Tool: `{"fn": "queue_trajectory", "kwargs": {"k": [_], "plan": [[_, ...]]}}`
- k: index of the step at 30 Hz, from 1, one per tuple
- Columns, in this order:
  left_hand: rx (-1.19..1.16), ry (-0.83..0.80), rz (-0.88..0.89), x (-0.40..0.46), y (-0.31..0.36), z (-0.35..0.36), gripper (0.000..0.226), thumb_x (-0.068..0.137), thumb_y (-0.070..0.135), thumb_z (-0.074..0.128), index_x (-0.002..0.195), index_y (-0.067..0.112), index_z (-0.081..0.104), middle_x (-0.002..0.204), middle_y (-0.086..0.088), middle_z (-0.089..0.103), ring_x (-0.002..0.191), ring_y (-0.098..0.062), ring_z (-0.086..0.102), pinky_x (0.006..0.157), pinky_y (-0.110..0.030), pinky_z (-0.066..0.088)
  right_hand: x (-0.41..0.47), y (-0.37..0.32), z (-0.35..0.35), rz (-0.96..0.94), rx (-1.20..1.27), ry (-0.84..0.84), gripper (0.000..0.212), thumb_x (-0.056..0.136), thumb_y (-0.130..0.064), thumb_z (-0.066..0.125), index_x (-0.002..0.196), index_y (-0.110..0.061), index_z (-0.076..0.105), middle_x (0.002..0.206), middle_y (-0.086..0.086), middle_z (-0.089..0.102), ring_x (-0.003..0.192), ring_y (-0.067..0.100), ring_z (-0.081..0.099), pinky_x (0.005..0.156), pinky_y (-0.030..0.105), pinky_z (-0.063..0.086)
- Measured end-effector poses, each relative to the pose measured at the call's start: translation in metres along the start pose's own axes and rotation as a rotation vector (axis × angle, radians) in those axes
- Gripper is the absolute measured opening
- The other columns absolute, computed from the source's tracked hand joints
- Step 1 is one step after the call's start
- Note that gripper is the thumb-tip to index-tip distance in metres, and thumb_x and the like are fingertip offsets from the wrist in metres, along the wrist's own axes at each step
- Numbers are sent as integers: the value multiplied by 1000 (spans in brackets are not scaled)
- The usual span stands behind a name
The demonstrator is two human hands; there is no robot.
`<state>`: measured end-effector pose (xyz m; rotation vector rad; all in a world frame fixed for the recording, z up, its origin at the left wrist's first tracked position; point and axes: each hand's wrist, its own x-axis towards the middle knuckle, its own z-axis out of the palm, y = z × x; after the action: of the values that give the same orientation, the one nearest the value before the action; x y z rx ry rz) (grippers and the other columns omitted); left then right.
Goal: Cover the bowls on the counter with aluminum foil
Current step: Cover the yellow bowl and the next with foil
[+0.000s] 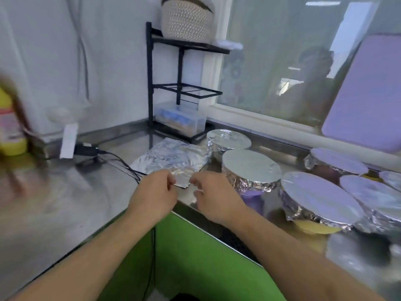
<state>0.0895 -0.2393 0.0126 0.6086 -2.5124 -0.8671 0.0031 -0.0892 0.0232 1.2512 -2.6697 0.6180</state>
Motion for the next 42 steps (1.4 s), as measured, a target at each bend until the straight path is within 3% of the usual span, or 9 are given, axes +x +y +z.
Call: {"fn": "queue_trajectory", "kwargs": {"k": [4, 10, 18, 20, 24, 30, 35, 38, 42], "plan": [[-19, 5, -43, 9, -23, 3, 15, 97, 20, 57, 103, 30, 66, 99, 11, 69, 88, -9, 65, 82, -36, 59, 39, 3, 26, -28, -68, -64, 41, 93, -38, 55, 123, -17, 73, 120, 9, 73, 111, 28, 66, 95, 41, 55], [-27, -9, -58, 15, -31, 7, 16, 96, 20, 57, 100, 34, 65, 94, 16, 66, 83, -4, 64, 77, -36, 60, 57, 9, 40, -92, -139, -33, 13, 89, -23, 61, 89, -19, 74, 92, 3, 70, 89, 28, 65, 75, 44, 57], [-108, 4, -93, 19, -30, 12, 16, 94, 19, 60, 91, 34, 67, 84, 14, 68, 72, -1, 64, 60, -18, 50, 60, 7, 42, -147, -238, 17, 8, 90, -19, 60, 96, -13, 60, 99, 6, 62, 93, 31, 60, 68, 39, 48], [-209, 2, -141, 20, -29, 12, 18, 94, 18, 60, 88, 32, 69, 80, 10, 72, 72, -3, 69, 62, -19, 51, 63, 7, 39, -102, -184, 74, 4, 95, -16, 55, 98, -14, 56, 99, 6, 61, 90, 31, 59, 67, 39, 45], [-635, -35, -328, 24, -25, 10, 18, 100, 11, 56, 98, 12, 73, 78, -2, 77, 73, -21, 78, 74, -42, 66, 68, 8, 29, -24, -94, 172, 2, 98, -14, 52, 98, -12, 51, 94, 10, 62, 83, 35, 60, 67, 42, 47], [-959, -36, -426, 30, -16, 3, 31, 105, 29, 62, 122, 3, 63, 108, -17, 74, 88, -26, 79, 84, -43, 65, 62, 5, 8, 41, 5, 313, 6, 102, -12, 47, 98, -8, 51, 87, 13, 64, 78, 34, 58, 65, 39, 37], [-1039, 165, -517, 33, -11, -12, 41, 100, 49, 61, 101, 8, 63, 92, -10, 71, 74, -27, 73, 61, -41, 61, 45, 0, -3, -19, 73, 321, 7, 104, -16, 46, 98, -14, 47, 80, 6, 58, 71, 28, 54, 61, 39, 34], [-956, 454, -479, 31, -18, -34, 36, 98, 46, 53, 78, 16, 52, 69, -5, 48, 60, -22, 44, 55, -36, 34, 31, -3, -7, -69, 132, 304, 8, 104, -17, 47, 97, -18, 45, 75, -1, 53, 67, 23, 52, 59, 39, 33], [-858, 418, -647, 45, -47, -72, 47, 93, 56, 50, 111, 13, 59, 85, -4, 51, 66, -24, 52, 56, -34, 43, 3, -5, -7, -152, 149, 265, 9, 105, -19, 46, 97, -21, 43, 76, -4, 51, 68, 22, 50, 62, 44, 39]]}}
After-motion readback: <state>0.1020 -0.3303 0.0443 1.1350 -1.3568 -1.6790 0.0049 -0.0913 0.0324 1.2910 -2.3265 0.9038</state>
